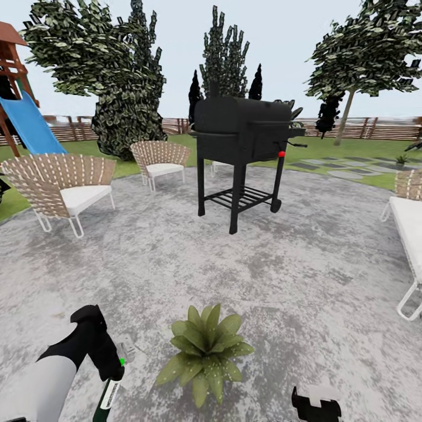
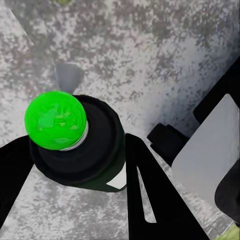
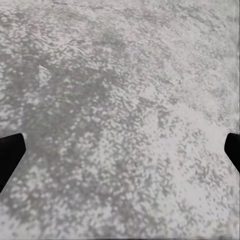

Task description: Pick up the pesticide atomizer in the garden and spray insectifuge to fully cover both potted plants in the garden.

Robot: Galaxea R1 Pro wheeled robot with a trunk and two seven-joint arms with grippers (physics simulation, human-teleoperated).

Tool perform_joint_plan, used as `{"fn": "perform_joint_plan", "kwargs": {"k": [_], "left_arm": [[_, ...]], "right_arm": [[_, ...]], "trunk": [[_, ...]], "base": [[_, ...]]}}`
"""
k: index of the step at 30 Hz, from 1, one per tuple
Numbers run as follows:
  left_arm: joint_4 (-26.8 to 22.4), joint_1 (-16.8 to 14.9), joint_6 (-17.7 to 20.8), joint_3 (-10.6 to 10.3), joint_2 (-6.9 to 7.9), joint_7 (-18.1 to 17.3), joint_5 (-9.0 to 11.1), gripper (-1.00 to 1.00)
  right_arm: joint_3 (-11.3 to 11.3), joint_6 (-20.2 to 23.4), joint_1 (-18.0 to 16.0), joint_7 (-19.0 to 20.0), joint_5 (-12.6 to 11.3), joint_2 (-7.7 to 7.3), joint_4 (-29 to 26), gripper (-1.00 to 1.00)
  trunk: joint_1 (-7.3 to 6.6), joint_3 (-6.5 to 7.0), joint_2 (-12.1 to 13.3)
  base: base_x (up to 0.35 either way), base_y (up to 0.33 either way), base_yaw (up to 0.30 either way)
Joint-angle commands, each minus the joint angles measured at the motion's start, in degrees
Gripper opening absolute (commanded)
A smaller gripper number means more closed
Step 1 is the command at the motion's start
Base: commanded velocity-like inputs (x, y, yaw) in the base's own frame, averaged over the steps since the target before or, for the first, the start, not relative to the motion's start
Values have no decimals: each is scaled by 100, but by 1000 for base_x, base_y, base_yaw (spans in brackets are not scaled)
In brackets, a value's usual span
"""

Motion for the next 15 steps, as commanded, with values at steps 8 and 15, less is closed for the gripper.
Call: {"fn": "perform_joint_plan", "kwargs": {"k": [8, 15], "left_arm": [[29, 41, 59, -11, -236, 31, -40, -100], [14, 51, 56, -21, -213, 38, -45, -100]], "right_arm": [[-55, -13, -5, -17, 60, -19, 1, 100], [-48, -22, -5, -18, 73, -38, 8, 100]], "trunk": [[-1, 23, -2], [-1, 29, -2]], "base": [[0, 0, -243], [-95, 0, -75]]}}
